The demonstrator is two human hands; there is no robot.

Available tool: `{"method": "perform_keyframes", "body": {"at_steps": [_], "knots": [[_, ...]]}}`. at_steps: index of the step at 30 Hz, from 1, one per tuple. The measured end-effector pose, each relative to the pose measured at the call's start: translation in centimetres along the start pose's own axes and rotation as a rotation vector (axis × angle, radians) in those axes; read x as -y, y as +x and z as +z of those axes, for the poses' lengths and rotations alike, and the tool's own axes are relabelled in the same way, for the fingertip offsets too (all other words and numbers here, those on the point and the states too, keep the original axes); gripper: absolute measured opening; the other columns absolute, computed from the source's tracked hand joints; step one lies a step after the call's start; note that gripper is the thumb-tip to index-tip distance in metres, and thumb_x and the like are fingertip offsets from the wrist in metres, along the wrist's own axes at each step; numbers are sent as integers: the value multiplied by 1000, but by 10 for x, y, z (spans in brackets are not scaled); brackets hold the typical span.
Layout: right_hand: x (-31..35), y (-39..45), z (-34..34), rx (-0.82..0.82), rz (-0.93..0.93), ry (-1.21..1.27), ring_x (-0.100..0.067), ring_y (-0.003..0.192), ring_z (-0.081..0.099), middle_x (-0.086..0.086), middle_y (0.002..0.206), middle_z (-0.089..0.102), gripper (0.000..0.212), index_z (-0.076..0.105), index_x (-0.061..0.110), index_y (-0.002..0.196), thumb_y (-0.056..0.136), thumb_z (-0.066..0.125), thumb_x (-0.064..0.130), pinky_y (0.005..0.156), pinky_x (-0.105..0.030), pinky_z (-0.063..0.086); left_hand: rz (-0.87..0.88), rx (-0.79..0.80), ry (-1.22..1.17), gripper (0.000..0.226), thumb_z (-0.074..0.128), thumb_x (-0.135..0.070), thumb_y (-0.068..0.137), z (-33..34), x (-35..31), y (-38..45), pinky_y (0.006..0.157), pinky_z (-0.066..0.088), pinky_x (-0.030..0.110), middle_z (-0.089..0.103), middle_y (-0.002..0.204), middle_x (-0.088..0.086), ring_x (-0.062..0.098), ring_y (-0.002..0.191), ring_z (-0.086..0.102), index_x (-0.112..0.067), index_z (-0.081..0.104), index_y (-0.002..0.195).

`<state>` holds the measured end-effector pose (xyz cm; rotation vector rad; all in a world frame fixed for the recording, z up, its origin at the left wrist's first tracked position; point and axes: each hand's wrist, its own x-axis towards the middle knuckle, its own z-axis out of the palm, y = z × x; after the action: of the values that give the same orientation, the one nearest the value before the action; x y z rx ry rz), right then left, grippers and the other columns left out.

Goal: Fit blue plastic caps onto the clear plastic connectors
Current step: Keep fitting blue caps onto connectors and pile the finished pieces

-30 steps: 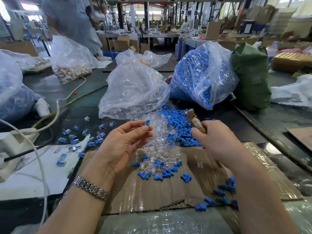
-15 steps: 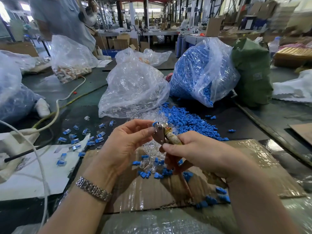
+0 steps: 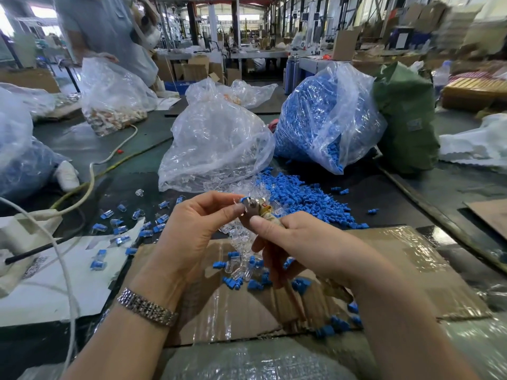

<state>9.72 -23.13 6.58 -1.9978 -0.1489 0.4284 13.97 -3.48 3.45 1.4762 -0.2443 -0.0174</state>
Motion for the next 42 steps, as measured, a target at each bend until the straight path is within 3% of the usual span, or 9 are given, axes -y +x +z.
{"method": "perform_keyframes", "body": {"at_steps": [4, 8, 11, 15, 19, 21, 25, 31, 42], "knots": [[-10, -1, -23, -108, -23, 117, -24, 68, 71, -5, 74, 70, 51, 70, 4, 98, 95, 58, 53, 65, -39, 60, 76, -231, 179, 13, 80, -16, 83, -15, 1, 3, 77, 57, 26, 76, 89, 0, 16, 86, 71, -27, 76, 88], [-24, 6, -43, -522, 64, -325, -20, 62, 59, -10, 70, 63, 48, 56, 8, 75, 94, 61, 52, 59, -39, 46, 72, -616, 1006, 13, 68, -13, 83, -31, 0, 2, 85, 50, 47, 61, 92, 3, 28, 92, 60, -26, 68, 83], [-35, 13, -47, -632, 252, -635, -26, 83, 57, -8, 92, 59, 39, 48, 14, 79, 93, 63, 48, 65, -36, 42, -2, -630, 1335, 12, 68, -13, 82, -32, -2, 0, 93, 36, 51, 53, 105, 10, 36, 109, 47, -24, 67, 87], [-44, 21, -44, -612, 394, -725, -36, 112, 54, -14, 120, 51, 40, 51, 14, 103, 91, 66, 50, 96, -47, 49, 115, -310, 1156, 15, 66, -9, 87, -17, 4, 0, 80, 43, 31, 55, 96, -2, 22, 98, 56, -22, 71, 93], [-46, 27, -39, -591, 423, -743, -37, 118, 50, -16, 127, 49, 53, 50, 12, 122, 91, 67, 51, 97, -47, 47, 136, -85, 1196, 25, 61, -20, 97, -4, 23, 2, 82, 38, 17, 56, 110, -12, 4, 98, 52, -30, 65, 119], [-47, 29, -35, -577, 426, -768, -36, 122, 48, -16, 130, 50, 57, 49, 12, 125, 90, 67, 54, 97, -47, 45, 131, -74, 1235, 25, 61, -25, 98, -3, 28, 4, 76, 35, 12, 53, 115, -12, 2, 100, 48, -31, 61, 123], [-45, 31, -32, -580, 376, -789, -35, 129, 41, -13, 137, 44, 61, 45, 19, 134, 89, 68, 54, 102, -51, 41, 129, -63, 1247, 16, 68, -30, 94, -1, 29, 6, 61, 29, 8, 50, 102, -15, 2, 90, 52, -35, 53, 100], [-39, 39, -26, -552, 126, -996, -25, 120, 34, 0, 118, 43, 21, 66, 36, 114, 95, 65, 44, 95, -47, 33, 143, -53, 1201, 16, 71, -28, 93, -3, 28, 6, 60, 28, 5, 53, 101, -22, -1, 86, 51, -33, 59, 102], [-45, 48, -18, -537, 50, -1092, -26, 114, 37, -2, 112, 47, 15, 69, 23, 107, 101, 55, 27, 94, -43, 38, 100, -58, 1041, 24, 82, -33, 82, -7, 24, 7, 58, 42, 7, 66, 79, -16, -6, 70, 62, -35, 60, 92]]}}
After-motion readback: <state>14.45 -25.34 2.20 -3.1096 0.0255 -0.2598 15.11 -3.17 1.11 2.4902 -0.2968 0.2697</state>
